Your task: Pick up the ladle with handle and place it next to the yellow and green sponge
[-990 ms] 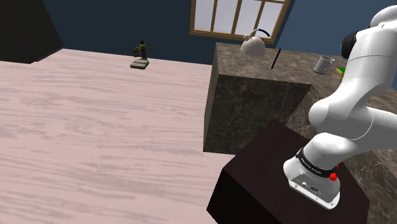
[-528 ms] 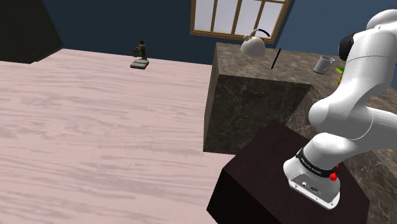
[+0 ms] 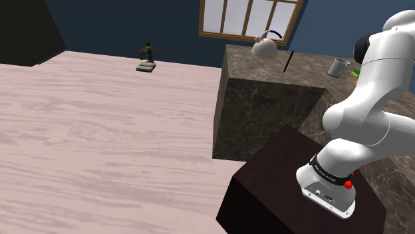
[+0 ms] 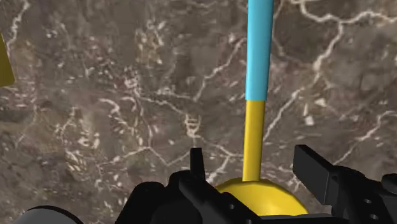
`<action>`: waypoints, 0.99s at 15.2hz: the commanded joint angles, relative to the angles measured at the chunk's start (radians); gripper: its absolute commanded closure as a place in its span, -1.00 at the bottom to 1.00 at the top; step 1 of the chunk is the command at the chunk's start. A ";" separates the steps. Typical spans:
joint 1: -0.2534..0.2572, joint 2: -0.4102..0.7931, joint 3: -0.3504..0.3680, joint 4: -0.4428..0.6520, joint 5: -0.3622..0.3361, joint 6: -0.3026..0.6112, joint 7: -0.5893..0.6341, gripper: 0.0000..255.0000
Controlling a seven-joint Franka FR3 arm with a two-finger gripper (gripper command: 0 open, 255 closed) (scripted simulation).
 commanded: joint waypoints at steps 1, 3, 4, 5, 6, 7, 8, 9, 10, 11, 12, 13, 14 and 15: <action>0.000 0.000 0.000 0.000 0.000 0.000 0.000 -1.00; 0.000 0.000 0.000 0.000 0.000 0.000 0.000 -1.00; 0.000 0.000 0.000 0.000 0.000 0.000 0.000 -1.00; -0.002 -0.014 -0.008 0.010 -0.009 -0.021 0.005 -1.00; -0.004 -0.026 -0.015 0.022 -0.018 -0.044 0.011 -1.00; -0.008 -0.038 -0.021 0.037 -0.026 -0.067 0.016 -1.00; -0.011 -0.047 -0.026 0.049 -0.033 -0.085 0.021 -1.00; -0.011 -0.047 -0.026 0.049 -0.033 -0.085 0.021 -1.00; -0.011 -0.047 -0.026 0.049 -0.033 -0.085 0.021 -1.00; -0.011 -0.047 -0.026 0.049 -0.033 -0.085 0.021 -1.00; -0.011 -0.047 -0.026 0.049 -0.033 -0.085 0.021 -1.00; -0.011 -0.047 -0.026 0.049 -0.033 -0.085 0.021 -1.00; -0.011 -0.047 -0.026 0.049 -0.033 -0.085 0.021 -1.00; -0.011 -0.047 -0.026 0.049 -0.033 -0.085 0.021 -1.00</action>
